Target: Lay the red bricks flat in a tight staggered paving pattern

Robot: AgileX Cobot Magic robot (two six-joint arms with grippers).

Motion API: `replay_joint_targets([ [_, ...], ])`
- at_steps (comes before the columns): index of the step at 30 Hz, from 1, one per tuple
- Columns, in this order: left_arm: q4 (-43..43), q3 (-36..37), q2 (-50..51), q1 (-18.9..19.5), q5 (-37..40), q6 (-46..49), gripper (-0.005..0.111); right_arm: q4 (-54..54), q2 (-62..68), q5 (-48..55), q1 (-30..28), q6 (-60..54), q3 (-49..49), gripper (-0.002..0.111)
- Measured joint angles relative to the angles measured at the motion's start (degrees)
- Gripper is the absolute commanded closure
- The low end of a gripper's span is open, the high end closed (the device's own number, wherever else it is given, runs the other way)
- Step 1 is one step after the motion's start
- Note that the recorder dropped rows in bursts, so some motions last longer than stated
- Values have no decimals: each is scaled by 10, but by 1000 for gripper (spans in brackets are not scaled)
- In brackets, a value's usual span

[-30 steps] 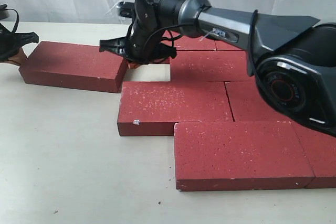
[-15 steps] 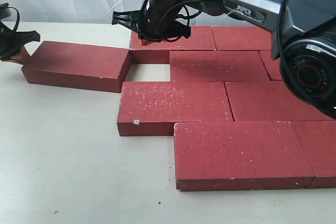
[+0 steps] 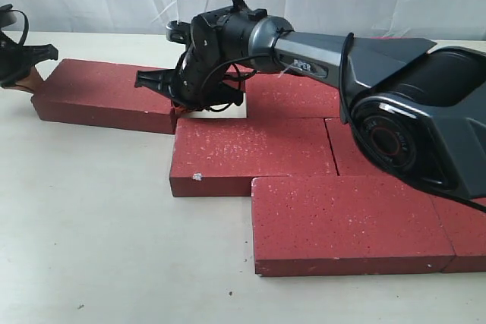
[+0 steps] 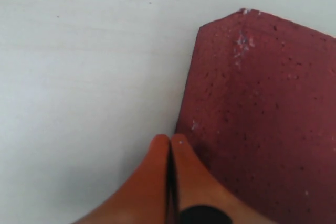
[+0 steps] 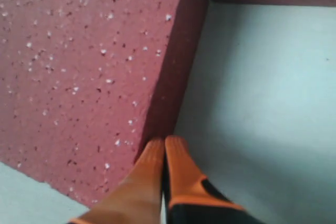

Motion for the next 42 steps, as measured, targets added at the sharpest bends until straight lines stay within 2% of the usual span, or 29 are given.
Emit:
replay_joint_targets([
  [6, 2, 0, 0, 0, -6, 1, 107, 42, 3, -14, -1, -27, 0, 109],
  [18, 2, 0, 0, 0, -12, 1, 107, 52, 4, 0, -1, -32, 0, 109],
  [42, -8, 0, 0, 0, 18, -2, 107, -28, -16, 29, -49, 1, 0, 109],
])
